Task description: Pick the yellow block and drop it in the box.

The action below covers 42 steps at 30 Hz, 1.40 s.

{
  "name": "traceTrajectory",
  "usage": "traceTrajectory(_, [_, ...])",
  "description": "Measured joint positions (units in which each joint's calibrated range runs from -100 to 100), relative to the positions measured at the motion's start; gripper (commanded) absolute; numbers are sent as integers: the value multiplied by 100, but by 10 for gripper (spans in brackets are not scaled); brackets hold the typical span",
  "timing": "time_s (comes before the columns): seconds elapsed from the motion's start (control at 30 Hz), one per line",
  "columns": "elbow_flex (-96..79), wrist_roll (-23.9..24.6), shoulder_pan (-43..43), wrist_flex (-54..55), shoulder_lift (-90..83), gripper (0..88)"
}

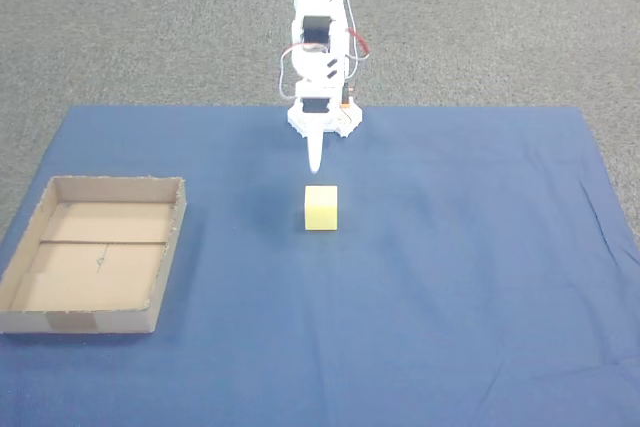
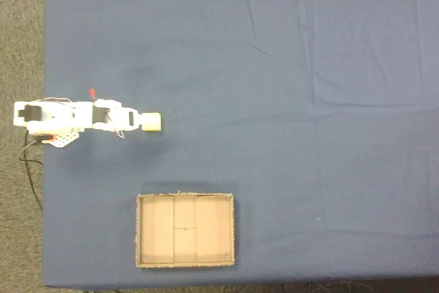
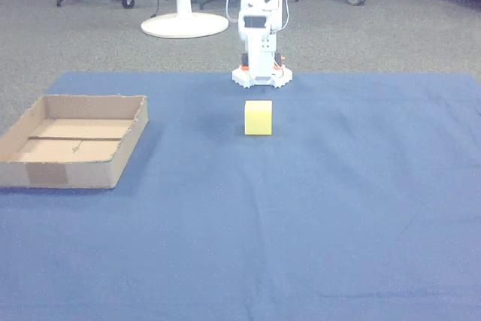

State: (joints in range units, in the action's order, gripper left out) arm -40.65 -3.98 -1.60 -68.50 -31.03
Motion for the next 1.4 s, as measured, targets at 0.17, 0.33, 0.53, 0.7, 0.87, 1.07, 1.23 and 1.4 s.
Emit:
traceTrajectory(0.17, [444,-147,16,-31,1381,480])
traceTrajectory(0.33, [764,-181,-82,165,2097,472])
traceTrajectory(0.53, [1102,-210,-82,556,3061,465])
traceTrajectory(0.7, [1217,-230,57,627,3325,309])
traceTrajectory(0.87, [1075,-225,98,776,3291,201])
traceTrajectory(1.07, [542,-215,139,1003,2830,150])
traceTrajectory(1.23, [471,-230,115,995,2234,157])
traceTrajectory(1.4, [737,-317,-540,1058,682,156])
